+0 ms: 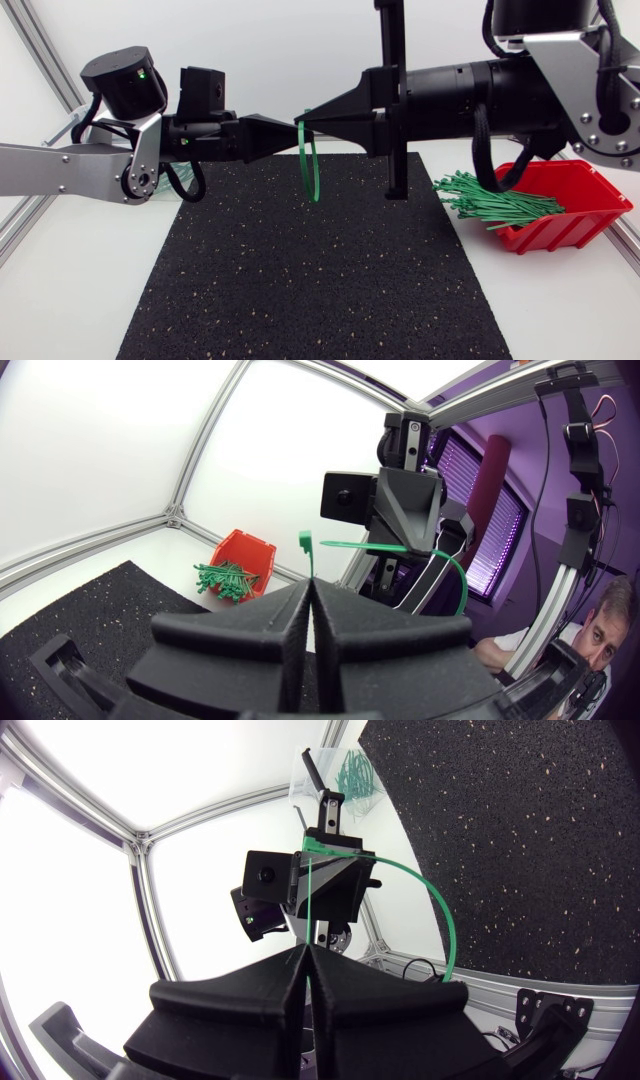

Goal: Take a green cable tie from the red box, thread the tail through the head to close it, then place it in the transparent bin on the left.

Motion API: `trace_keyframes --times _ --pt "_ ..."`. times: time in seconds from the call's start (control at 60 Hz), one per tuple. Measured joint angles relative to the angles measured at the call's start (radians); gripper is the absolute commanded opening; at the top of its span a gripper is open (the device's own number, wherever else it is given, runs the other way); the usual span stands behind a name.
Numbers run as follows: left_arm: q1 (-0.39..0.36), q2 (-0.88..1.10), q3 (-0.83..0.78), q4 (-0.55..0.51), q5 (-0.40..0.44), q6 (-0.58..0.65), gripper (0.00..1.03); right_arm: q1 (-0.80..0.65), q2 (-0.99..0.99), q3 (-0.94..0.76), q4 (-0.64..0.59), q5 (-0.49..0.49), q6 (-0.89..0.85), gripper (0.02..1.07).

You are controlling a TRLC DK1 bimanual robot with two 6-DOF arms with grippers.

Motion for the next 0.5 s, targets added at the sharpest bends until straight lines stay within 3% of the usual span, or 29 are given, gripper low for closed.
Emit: trace_keyframes --times 0.5 --pt "-0.005 -0.01 -0.006 0.001 0.0 0.0 0.03 0.0 -0.001 0.0 0.006 0.01 0.0 0.07"
